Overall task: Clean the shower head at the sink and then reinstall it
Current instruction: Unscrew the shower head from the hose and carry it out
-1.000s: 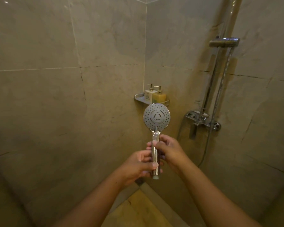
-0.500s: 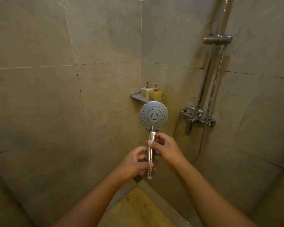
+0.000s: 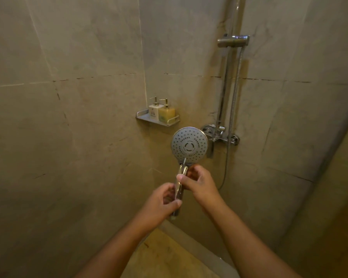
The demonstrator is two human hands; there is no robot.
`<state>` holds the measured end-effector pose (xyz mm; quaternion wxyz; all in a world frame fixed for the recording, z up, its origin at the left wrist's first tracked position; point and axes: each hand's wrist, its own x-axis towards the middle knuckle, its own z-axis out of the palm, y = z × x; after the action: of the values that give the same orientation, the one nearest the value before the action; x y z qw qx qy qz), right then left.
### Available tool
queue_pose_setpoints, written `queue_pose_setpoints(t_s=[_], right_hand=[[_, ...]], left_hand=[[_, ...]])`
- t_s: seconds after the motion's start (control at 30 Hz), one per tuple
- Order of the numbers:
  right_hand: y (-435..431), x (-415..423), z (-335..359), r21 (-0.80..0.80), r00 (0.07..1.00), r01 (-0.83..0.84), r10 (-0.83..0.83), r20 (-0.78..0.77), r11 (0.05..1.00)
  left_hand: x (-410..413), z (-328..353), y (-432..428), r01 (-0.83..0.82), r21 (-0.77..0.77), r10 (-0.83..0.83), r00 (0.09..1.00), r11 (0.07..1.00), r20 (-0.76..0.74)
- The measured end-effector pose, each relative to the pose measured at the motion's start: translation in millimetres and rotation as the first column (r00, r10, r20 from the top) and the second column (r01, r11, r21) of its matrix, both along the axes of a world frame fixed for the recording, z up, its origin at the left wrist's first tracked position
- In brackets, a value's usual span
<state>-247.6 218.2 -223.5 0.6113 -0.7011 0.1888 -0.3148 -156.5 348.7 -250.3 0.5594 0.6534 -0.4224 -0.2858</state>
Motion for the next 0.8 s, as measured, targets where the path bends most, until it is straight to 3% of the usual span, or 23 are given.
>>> queue_pose_setpoints(t_s=[0.2, 0.33, 0.57, 0.8], right_hand=[[-2, -53, -2, -0.066, 0.998, 0.070, -0.071, -0.004, 0.995], [4, -111, -1, -0.117, 0.991, 0.133, -0.135, -0.008, 0.984], [58, -209, -3, -0.271, 0.900, 0.378, -0.420, -0.114, 0.885], [126, -297, 14, -0.328, 0.769, 0.553, -0.620, -0.152, 0.766]], left_hand=[[-29, 5, -16, 0.214, 0.084, -0.202, 0.971, 0.973, -0.124], [-61, -8, -28, 0.416, 0.053, -0.381, 0.871, 0.908, -0.311], [-137, -20, -27, 0.770, 0.005, -0.693, 0.578, 0.638, -0.431], [-213, -1, -9, 0.925, 0.044, -0.850, 0.365, 0.377, -0.379]])
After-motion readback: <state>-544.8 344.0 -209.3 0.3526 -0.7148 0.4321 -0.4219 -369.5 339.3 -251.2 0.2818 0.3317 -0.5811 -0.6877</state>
